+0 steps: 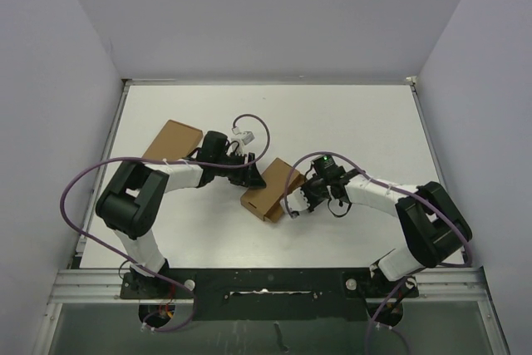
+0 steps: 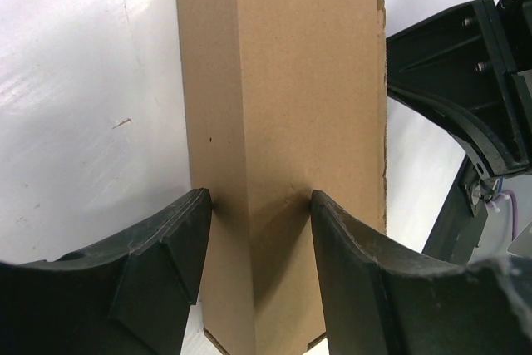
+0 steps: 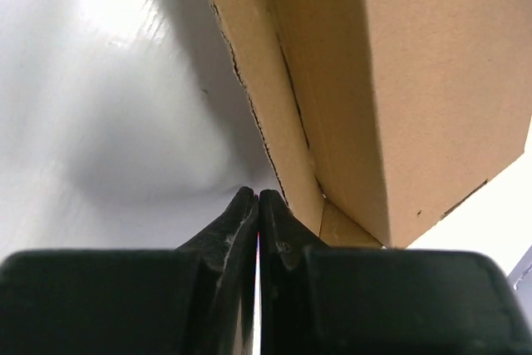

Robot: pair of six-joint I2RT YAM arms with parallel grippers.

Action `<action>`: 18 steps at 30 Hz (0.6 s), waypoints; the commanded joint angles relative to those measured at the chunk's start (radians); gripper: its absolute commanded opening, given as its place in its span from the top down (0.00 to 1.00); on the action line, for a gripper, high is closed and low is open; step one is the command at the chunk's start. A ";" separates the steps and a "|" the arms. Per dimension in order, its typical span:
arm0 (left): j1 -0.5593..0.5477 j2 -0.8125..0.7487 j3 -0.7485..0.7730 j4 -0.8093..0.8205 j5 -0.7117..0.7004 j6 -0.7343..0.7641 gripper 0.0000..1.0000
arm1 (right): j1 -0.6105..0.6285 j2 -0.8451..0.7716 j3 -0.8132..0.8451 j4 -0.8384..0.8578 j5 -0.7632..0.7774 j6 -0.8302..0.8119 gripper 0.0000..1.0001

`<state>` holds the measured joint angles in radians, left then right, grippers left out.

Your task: Fold the paper box

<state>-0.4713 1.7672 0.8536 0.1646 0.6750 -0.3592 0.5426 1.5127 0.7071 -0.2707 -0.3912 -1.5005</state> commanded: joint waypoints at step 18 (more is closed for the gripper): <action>-0.014 0.043 0.037 0.040 -0.028 -0.085 0.50 | -0.094 -0.136 0.093 -0.505 -0.431 -0.303 0.87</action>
<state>-0.4892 1.7912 0.8631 0.1844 0.6754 -0.4198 0.4877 1.4570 0.7639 -0.4664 -0.5823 -1.5497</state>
